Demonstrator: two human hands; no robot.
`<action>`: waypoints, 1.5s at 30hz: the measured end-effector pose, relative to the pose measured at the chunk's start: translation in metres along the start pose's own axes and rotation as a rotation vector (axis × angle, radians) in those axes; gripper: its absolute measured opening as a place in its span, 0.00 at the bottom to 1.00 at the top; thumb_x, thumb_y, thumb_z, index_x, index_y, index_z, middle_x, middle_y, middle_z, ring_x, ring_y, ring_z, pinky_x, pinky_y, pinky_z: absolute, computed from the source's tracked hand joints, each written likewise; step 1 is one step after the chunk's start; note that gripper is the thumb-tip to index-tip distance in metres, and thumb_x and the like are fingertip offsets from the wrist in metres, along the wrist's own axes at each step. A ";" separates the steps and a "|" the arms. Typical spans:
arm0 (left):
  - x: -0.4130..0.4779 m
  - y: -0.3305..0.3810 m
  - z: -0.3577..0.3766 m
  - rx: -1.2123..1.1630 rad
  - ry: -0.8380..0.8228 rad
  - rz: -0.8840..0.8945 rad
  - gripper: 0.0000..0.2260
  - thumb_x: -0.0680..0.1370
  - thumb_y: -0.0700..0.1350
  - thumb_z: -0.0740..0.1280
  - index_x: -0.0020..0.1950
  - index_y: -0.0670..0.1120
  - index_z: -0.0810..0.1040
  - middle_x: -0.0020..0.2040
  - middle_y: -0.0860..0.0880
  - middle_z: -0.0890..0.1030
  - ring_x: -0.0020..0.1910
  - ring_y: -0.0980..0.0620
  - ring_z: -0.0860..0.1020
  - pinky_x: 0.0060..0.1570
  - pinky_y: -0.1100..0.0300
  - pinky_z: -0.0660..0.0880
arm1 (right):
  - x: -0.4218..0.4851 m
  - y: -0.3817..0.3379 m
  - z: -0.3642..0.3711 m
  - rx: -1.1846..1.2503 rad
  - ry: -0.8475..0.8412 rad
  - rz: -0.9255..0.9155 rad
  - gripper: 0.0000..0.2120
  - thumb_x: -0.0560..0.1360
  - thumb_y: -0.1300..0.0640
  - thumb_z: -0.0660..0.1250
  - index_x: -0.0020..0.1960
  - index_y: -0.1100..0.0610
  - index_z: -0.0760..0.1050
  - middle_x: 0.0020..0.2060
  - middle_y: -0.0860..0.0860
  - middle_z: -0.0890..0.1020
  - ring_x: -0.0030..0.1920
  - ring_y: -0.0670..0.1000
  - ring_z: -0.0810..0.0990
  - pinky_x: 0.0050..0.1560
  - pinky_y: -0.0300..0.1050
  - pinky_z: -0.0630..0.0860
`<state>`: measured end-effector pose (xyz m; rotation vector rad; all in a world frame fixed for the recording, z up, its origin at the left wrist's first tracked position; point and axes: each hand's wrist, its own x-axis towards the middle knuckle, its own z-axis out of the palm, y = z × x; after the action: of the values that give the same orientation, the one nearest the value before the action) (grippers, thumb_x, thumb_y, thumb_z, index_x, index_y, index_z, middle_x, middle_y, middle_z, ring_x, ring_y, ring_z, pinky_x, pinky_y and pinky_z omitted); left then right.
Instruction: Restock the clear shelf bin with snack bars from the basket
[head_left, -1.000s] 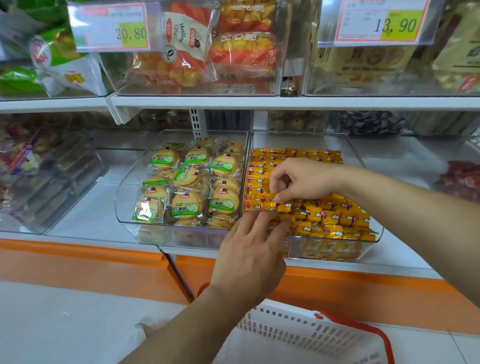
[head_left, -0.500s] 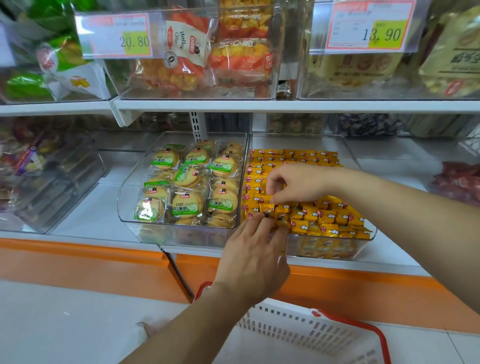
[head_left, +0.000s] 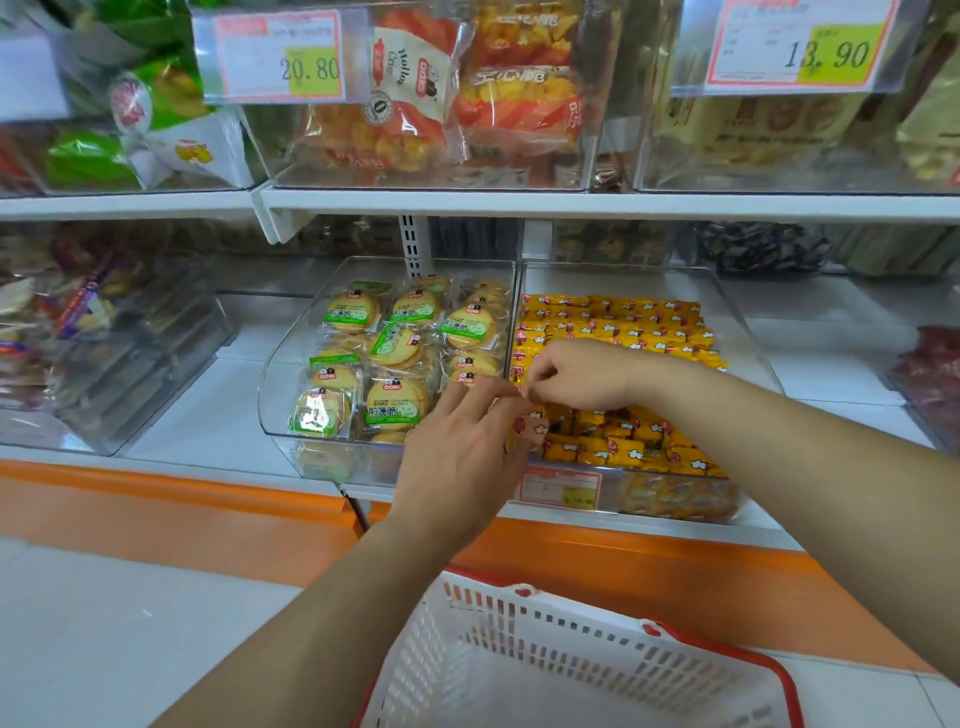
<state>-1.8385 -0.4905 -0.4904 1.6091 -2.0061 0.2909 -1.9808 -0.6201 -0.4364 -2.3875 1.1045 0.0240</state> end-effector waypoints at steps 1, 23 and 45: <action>0.001 0.000 0.000 -0.019 -0.017 0.013 0.12 0.77 0.47 0.74 0.59 0.45 0.83 0.58 0.49 0.82 0.53 0.45 0.80 0.44 0.51 0.81 | 0.002 -0.002 0.000 -0.003 -0.020 0.009 0.09 0.79 0.55 0.65 0.43 0.51 0.83 0.41 0.49 0.84 0.45 0.53 0.80 0.43 0.49 0.78; 0.011 0.003 0.002 0.057 -0.196 0.038 0.15 0.84 0.52 0.62 0.70 0.54 0.73 0.60 0.54 0.80 0.54 0.49 0.81 0.44 0.52 0.81 | -0.010 0.015 0.009 0.187 0.539 -0.011 0.05 0.83 0.54 0.58 0.50 0.51 0.71 0.41 0.42 0.75 0.43 0.42 0.74 0.40 0.40 0.69; 0.006 0.002 -0.011 0.026 -0.092 0.109 0.06 0.75 0.43 0.76 0.51 0.49 0.87 0.47 0.51 0.86 0.43 0.45 0.81 0.31 0.52 0.79 | -0.019 0.008 0.001 -0.030 0.238 -0.101 0.02 0.75 0.49 0.73 0.47 0.45 0.84 0.44 0.40 0.83 0.45 0.39 0.78 0.44 0.39 0.73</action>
<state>-1.8379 -0.4899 -0.4781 1.5576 -2.1720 0.2897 -1.9990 -0.6101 -0.4368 -2.5182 1.0911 -0.2869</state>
